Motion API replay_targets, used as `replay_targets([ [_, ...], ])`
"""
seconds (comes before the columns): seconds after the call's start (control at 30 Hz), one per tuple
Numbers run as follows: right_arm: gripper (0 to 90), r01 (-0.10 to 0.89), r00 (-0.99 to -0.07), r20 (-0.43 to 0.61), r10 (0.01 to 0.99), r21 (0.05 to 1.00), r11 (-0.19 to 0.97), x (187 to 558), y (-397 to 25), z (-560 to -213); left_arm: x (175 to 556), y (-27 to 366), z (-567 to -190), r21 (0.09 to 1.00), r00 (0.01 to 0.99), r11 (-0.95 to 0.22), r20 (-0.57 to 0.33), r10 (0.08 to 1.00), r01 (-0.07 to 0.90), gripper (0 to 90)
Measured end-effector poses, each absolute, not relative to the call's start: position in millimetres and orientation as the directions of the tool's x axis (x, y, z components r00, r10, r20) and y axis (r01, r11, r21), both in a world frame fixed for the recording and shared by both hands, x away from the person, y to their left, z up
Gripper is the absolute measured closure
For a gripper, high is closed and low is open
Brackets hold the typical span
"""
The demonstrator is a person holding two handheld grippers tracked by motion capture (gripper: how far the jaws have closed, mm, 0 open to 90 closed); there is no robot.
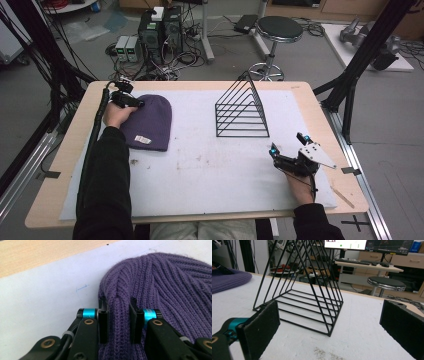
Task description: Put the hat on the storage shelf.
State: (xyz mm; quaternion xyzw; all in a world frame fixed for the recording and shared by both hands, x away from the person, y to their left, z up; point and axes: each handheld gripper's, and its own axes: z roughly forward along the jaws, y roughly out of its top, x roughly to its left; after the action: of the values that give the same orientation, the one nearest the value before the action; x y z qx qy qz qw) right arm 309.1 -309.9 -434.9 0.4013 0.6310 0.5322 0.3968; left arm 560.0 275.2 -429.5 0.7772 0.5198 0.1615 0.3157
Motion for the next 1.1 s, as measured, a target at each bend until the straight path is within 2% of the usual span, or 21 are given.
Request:
replay_targets([
  [0.2, 1.8, 0.083, -0.367, -0.073, 0.927, 0.990, 0.111, 309.5, -310.3, -435.0, 556.8, 265.7, -426.4, 0.652, 0.442, -0.350, 0.025, 0.897, 0.673, 75.6],
  [0.33, 1.8, 0.091, -0.373, -0.061, 0.926, 0.991, 0.102, 309.9, -310.2, -435.3, 554.4, 260.3, -420.9, 0.645, 0.415, -0.332, 0.026, 0.909, 0.688, 75.5],
  [0.6, 1.8, 0.086, -0.377, -0.056, 0.925, 0.992, 0.095, 308.6, -310.3, -434.6, 542.8, 257.2, -400.3, 0.695, 0.421, -0.328, 0.039, 0.906, 0.640, 75.4],
  [0.83, 1.8, 0.075, -0.385, -0.062, 0.921, 0.992, 0.098, 305.9, -309.0, -433.6, 508.9, 246.0, -379.2, 0.800, 0.450, -0.335, 0.092, 0.888, 0.498, 75.6],
  [1.1, 1.8, 0.069, -0.378, -0.066, 0.923, 0.993, 0.100, 306.5, -308.0, -433.2, 482.1, 243.9, -354.6, 0.864, 0.470, -0.298, 0.082, 0.879, 0.406, 75.6],
])
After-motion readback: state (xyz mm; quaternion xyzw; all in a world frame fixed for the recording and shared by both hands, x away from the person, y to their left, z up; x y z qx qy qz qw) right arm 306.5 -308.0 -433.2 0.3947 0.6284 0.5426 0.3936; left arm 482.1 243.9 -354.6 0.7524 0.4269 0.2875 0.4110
